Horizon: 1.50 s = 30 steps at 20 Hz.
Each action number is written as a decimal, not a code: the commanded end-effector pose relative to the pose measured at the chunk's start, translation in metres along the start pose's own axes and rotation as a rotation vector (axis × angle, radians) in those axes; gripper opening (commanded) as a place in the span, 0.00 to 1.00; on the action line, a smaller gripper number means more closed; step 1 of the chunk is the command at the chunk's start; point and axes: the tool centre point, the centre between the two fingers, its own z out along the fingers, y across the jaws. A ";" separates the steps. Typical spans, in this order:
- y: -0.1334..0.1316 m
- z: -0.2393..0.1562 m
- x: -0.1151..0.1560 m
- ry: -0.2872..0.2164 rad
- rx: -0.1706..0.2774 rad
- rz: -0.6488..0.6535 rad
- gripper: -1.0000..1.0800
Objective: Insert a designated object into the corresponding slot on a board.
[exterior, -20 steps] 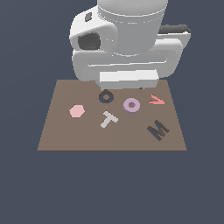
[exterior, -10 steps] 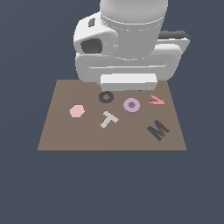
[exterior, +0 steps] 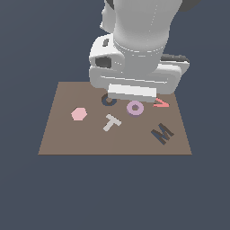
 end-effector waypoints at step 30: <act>-0.029 0.095 -0.020 -0.025 -0.013 0.306 0.96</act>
